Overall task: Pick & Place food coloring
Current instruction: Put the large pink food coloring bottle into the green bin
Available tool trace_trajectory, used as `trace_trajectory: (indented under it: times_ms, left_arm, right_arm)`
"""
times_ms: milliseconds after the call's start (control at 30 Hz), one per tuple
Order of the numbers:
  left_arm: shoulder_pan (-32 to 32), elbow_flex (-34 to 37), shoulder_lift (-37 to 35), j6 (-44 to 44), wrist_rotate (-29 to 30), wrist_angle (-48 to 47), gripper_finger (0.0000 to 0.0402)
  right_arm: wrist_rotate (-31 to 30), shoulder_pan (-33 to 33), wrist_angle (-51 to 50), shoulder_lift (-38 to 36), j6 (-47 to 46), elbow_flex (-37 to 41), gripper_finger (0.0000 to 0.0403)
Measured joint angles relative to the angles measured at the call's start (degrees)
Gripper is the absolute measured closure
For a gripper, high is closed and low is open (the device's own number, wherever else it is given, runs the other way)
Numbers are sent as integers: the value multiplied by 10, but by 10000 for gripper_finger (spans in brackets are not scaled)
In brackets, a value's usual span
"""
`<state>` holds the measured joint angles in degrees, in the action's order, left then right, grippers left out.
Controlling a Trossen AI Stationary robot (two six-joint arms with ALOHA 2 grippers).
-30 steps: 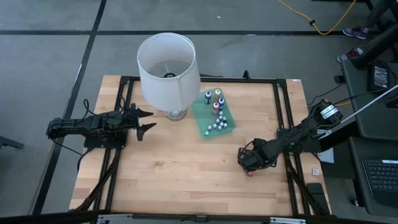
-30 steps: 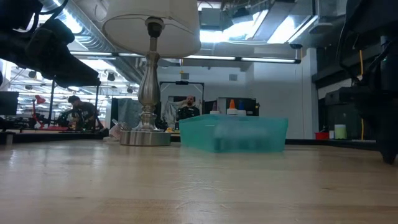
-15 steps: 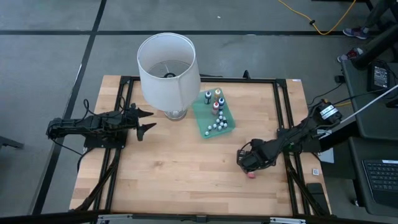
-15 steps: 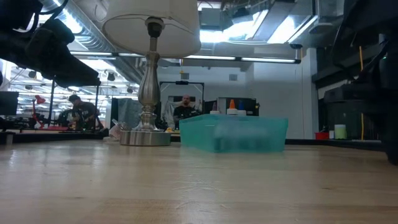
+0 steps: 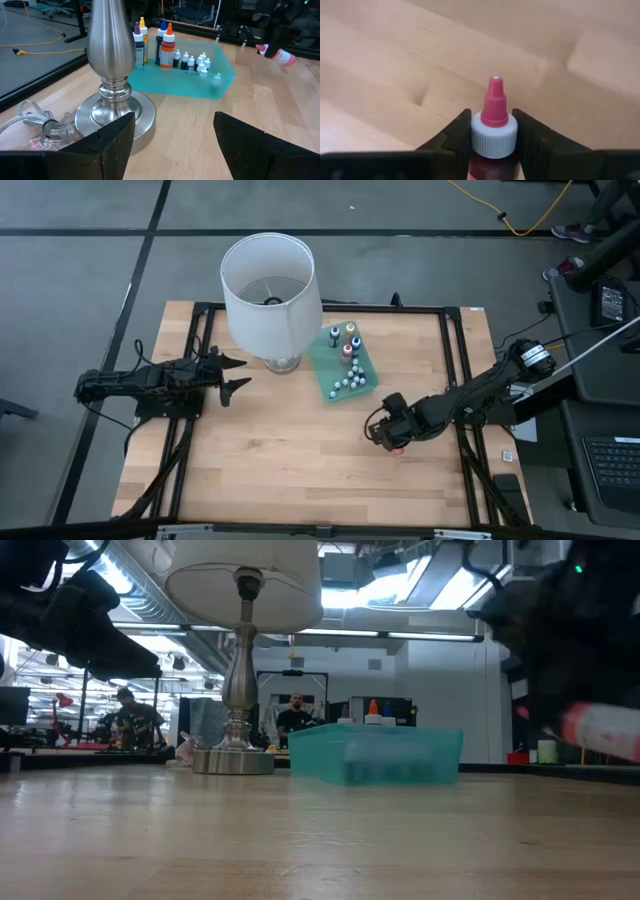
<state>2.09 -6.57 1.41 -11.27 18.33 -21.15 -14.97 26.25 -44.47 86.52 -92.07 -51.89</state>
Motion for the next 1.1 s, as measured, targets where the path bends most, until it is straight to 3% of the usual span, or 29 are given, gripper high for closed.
trace_trajectory:
  times_ms: [267, 500, 667, 1100]
  left_arm:
    - [0, 0, 0, 0, 0, 0, 135]
    - [0, 0, 0, 0, 0, 0, 136]
    - [0, 0, 0, 0, 0, 0, 136]
    - [0, 0, 0, 0, 0, 0, 137]
  right_arm:
    - [-39, -33, 14, -37, 286, -37, 277]
    - [-159, -62, 103, -76, 465, -38, 277]
    - [-229, -92, 229, -87, 595, -38, 277]
    - [-279, -221, 521, -73, 707, 45, 277]
